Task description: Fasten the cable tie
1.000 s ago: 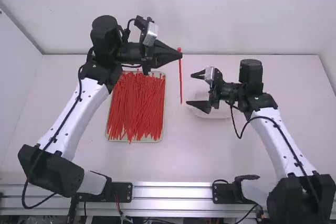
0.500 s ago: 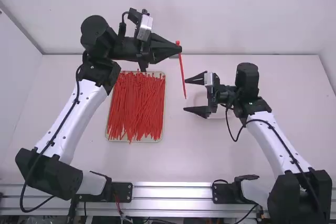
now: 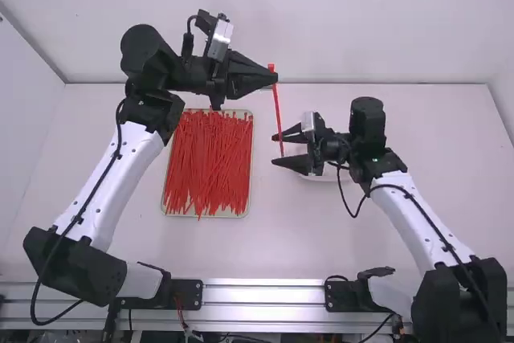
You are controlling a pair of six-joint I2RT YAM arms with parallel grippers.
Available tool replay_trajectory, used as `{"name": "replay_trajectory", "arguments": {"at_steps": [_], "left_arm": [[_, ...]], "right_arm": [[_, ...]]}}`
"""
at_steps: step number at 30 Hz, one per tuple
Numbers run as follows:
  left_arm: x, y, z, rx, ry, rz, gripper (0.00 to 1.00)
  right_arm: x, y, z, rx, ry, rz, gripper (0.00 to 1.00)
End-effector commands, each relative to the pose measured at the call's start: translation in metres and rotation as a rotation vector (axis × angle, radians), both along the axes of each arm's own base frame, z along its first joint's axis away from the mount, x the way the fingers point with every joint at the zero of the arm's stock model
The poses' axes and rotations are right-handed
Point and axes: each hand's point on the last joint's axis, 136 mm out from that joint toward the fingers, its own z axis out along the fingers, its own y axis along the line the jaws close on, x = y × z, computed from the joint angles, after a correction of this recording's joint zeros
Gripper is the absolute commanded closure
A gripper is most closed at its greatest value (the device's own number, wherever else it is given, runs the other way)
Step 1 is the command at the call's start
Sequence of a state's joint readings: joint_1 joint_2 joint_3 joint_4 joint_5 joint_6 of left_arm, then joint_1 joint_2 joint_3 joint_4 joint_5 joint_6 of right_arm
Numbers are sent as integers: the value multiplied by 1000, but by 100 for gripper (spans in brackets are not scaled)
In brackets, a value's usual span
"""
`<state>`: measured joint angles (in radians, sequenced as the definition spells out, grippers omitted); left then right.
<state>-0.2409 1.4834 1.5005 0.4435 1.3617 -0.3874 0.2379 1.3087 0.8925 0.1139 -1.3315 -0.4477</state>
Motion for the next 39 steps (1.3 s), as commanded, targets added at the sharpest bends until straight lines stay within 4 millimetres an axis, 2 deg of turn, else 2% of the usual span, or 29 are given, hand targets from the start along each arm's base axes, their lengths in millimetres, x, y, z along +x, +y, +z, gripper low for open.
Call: {"name": "replay_trajectory", "arguments": {"at_steps": [1,2,3,4,8,10,11,12,22,33,34,35,36,38,39], "left_arm": [[-15,6,23,-10,-60,-9,98],[-16,7,23,-10,-61,-8,98],[-15,7,23,-11,-61,-6,98],[-16,7,23,-11,-61,-8,98],[-15,7,23,-10,-61,-7,98],[-14,8,23,-10,-61,-4,98],[-14,8,23,-10,-61,-4,98],[-13,10,23,-10,-61,3,98],[-6,17,23,-11,-55,34,98],[-6,15,21,-7,-52,31,98],[-6,14,21,-7,-53,28,98],[-6,14,21,-7,-53,29,98],[-6,14,21,-7,-54,29,98],[-6,14,21,-7,-52,28,98],[-6,14,21,-7,-53,28,98]], "right_arm": [[-2,3,-2,-3,9,5,60],[-2,3,-2,-4,8,5,63],[-2,5,-3,-7,8,4,73],[-2,5,-3,-10,9,0,77],[-2,6,-6,-18,22,-6,81],[-1,4,-6,-19,29,-11,94],[-1,4,-6,-19,29,-11,94],[1,2,-6,-18,31,-16,100],[4,-2,-9,-24,39,-32,100],[3,-1,-8,-24,39,-29,100],[3,-2,-8,-23,39,-31,83],[3,-2,-8,-24,39,-32,74],[4,-2,-9,-24,40,-32,71],[4,-1,-9,-29,45,-39,54],[7,-2,-11,-36,51,-56,53]]}}
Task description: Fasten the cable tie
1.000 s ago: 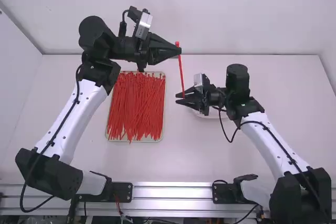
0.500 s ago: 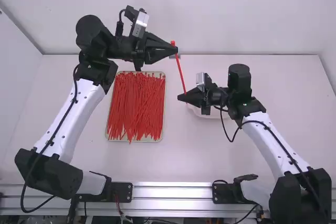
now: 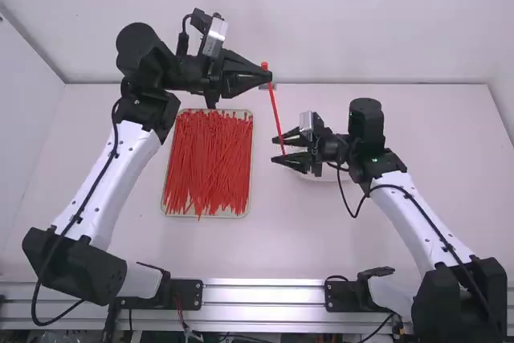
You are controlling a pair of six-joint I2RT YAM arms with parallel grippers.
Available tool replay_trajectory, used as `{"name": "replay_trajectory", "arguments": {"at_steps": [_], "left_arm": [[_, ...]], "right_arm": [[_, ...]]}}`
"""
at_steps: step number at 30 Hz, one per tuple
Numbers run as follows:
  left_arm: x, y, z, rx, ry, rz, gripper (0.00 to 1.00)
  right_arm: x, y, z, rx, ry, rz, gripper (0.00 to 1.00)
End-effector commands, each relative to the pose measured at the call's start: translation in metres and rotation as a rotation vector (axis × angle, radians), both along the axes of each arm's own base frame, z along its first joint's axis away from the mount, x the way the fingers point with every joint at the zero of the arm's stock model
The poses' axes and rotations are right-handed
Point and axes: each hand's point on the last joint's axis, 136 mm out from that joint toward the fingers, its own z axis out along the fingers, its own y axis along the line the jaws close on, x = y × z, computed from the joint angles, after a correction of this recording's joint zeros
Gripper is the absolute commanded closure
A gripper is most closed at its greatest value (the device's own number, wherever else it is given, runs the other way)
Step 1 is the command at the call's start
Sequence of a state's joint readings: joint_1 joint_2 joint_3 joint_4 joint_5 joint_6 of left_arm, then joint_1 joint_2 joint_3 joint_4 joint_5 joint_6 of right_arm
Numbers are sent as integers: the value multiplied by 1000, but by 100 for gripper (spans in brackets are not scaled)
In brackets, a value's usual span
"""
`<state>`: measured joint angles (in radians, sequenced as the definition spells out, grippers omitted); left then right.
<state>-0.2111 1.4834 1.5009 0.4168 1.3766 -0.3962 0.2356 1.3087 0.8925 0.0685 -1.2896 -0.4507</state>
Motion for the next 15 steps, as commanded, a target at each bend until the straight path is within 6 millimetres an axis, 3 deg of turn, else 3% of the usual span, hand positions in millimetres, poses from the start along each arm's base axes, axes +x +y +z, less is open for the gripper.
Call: {"name": "replay_trajectory", "arguments": {"at_steps": [1,12,15], "left_arm": [[-12,6,24,-17,-85,13,98],[-10,8,21,-10,-72,16,98],[-14,7,19,-2,-84,-6,98]], "right_arm": [[3,-1,-4,-11,14,-22,51],[5,-3,-7,-22,36,-40,55],[7,-6,-8,-22,37,-49,61]]}}
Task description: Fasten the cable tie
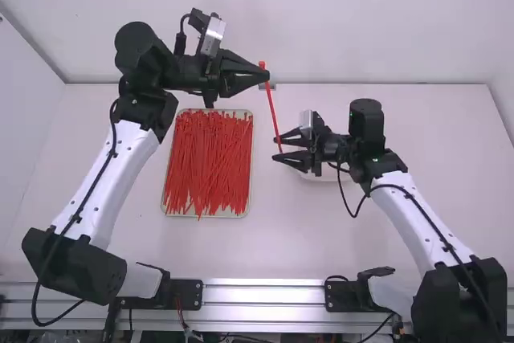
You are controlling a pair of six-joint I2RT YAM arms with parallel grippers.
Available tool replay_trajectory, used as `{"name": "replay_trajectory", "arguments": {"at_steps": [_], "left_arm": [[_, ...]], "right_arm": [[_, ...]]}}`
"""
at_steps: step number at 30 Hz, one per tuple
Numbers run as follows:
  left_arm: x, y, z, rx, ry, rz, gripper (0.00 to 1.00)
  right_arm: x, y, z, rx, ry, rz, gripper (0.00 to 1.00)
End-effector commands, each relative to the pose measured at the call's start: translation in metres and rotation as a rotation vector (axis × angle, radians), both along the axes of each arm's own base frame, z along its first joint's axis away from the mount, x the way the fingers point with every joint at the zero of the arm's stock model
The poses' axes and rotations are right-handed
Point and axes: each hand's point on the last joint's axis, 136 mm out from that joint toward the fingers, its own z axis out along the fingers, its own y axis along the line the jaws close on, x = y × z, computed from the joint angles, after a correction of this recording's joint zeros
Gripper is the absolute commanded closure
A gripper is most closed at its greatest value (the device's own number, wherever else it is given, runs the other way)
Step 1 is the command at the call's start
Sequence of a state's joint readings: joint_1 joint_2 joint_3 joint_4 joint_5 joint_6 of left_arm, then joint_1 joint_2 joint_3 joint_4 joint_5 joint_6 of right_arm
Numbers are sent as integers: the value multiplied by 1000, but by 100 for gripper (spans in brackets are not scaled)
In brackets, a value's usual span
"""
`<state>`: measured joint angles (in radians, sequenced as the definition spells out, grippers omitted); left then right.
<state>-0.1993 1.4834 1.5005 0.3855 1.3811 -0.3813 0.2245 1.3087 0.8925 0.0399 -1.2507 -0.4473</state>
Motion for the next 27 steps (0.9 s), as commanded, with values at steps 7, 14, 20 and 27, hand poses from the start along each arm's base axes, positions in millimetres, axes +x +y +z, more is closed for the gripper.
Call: {"name": "replay_trajectory", "arguments": {"at_steps": [7,14,20,27], "left_arm": [[-16,4,24,-11,-106,-10,98],[-16,4,24,-13,-108,-8,98],[-12,4,25,-20,-103,16,81],[-2,5,24,-25,-120,69,1]], "right_arm": [[-1,-1,-2,1,13,1,78],[-3,2,-1,1,7,12,100],[-2,1,-1,1,6,9,100],[5,-5,5,7,2,-18,100]]}}
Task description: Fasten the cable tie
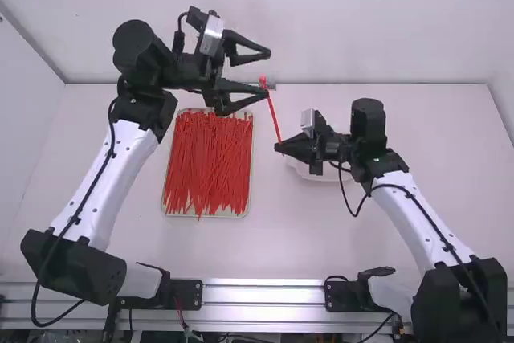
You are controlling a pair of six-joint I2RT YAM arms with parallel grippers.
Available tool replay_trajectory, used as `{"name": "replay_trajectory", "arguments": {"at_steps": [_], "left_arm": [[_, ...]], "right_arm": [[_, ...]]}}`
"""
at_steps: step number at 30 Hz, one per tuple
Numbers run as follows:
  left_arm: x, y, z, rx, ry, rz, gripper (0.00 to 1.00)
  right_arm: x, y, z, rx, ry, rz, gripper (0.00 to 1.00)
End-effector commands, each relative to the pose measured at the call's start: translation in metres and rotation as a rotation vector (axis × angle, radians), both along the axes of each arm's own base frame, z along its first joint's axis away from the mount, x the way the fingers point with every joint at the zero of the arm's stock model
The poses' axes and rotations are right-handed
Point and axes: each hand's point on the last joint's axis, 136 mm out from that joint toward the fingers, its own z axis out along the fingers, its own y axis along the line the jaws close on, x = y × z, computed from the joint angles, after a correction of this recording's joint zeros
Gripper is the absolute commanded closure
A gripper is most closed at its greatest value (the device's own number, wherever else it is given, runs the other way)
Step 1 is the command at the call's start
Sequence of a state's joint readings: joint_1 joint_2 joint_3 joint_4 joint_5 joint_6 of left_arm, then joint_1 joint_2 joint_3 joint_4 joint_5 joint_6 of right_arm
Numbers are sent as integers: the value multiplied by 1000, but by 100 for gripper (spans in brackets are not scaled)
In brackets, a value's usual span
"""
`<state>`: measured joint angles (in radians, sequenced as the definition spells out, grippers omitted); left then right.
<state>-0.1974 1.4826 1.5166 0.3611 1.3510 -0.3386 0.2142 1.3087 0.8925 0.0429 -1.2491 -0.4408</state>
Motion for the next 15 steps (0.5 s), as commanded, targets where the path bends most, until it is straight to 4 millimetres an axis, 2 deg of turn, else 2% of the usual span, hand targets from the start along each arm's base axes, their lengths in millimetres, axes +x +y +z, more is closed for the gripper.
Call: {"name": "replay_trajectory", "arguments": {"at_steps": [1,7,10,15], "left_arm": [[-1,6,17,-15,-83,62,1],[23,12,-2,21,-43,174,1],[32,13,-20,68,-24,225,1],[41,15,-38,121,-8,283,1]], "right_arm": [[4,-3,7,10,6,-13,100],[18,-12,24,31,1,-66,100],[39,-21,34,33,2,-167,100],[63,-31,42,19,3,-305,100]]}}
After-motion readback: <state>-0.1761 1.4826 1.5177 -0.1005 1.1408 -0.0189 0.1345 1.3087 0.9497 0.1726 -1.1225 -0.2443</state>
